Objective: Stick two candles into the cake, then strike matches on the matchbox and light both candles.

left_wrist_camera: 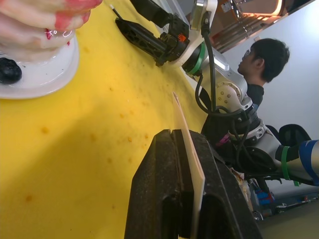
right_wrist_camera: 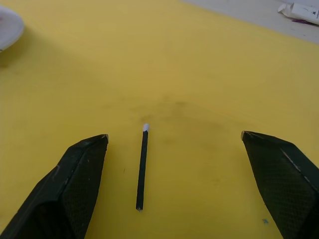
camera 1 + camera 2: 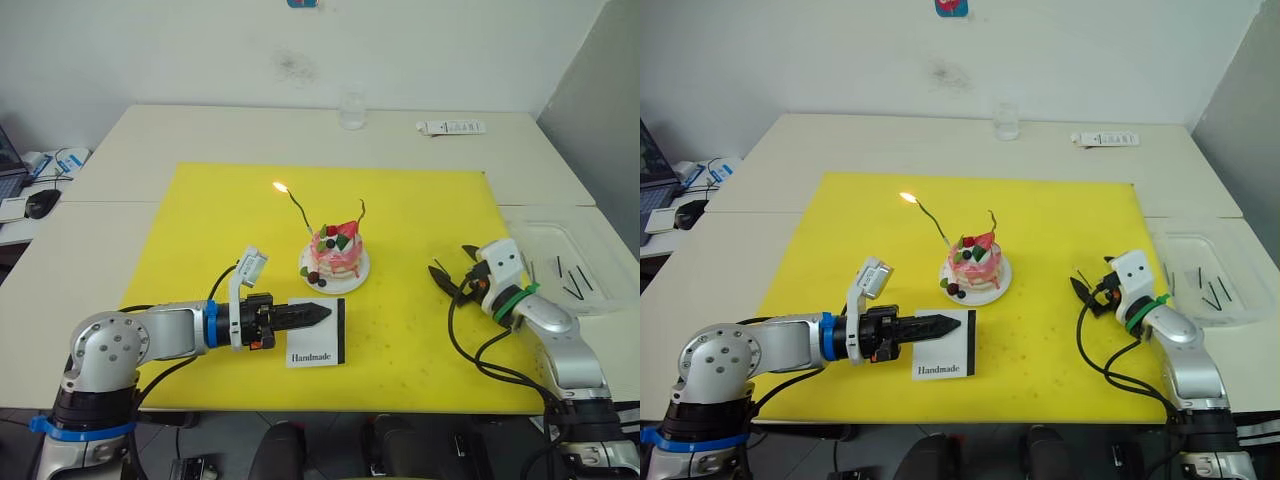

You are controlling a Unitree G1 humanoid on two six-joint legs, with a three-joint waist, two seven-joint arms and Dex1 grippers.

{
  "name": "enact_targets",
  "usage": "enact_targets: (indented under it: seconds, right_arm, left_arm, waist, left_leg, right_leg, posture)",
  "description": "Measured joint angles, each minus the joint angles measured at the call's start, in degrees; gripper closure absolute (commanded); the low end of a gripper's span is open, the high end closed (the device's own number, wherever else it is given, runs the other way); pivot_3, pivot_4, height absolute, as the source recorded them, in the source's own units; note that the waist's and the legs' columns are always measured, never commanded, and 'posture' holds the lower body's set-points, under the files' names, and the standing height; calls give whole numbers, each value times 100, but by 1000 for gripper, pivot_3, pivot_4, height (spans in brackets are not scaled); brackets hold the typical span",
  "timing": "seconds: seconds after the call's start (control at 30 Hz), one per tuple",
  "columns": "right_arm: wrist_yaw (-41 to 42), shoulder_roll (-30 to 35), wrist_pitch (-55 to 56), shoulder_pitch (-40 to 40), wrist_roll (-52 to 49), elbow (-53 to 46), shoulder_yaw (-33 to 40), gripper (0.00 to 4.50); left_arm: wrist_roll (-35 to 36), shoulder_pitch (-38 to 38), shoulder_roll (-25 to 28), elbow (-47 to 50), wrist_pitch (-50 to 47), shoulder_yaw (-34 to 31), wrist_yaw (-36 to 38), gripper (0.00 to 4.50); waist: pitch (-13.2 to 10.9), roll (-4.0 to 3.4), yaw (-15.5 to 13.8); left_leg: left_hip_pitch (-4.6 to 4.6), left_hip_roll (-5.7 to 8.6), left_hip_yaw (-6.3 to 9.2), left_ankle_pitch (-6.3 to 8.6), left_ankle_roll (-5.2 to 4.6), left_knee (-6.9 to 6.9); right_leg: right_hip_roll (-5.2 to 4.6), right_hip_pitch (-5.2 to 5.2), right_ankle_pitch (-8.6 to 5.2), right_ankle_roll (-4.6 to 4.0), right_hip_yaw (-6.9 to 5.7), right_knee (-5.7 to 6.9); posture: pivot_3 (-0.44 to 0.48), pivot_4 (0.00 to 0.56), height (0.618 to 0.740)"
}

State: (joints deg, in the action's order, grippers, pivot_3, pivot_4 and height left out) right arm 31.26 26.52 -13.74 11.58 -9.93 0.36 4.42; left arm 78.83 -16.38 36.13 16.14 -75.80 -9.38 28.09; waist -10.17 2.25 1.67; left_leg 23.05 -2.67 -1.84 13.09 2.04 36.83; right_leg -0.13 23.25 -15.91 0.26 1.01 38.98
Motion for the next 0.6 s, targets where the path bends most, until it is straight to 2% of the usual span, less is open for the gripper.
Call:
enact_targets:
  seconds: [0.2,0.3,0.6]
  right_arm:
    - [-138,-52,-87,60,41,47,-6,25]
    - [-186,-85,-235,99,40,46,-32,869]
    - [-318,-84,-561,155,220,-138,-307,4059]
  left_arm:
    - [2,0,1,0,1,0,-2,4500]
    - [2,0,4,0,1,0,-2,4500]
    - [2,3,14,1,2,0,-2,4500]
  waist:
    - [0,0,0]
    - [0,0,0]
    - [3,4,-2]
  left_leg:
    - [-1,0,0,0,0,1]
    - [-2,0,0,0,0,2]
    - [-4,6,-3,0,0,13]
  right_leg:
    - [0,-1,0,0,0,1]
    - [0,-2,1,0,1,2]
    - [-1,-9,9,11,2,2]
  posture:
    - [0,150,740]
    - [0,150,740]
    - [0,150,740]
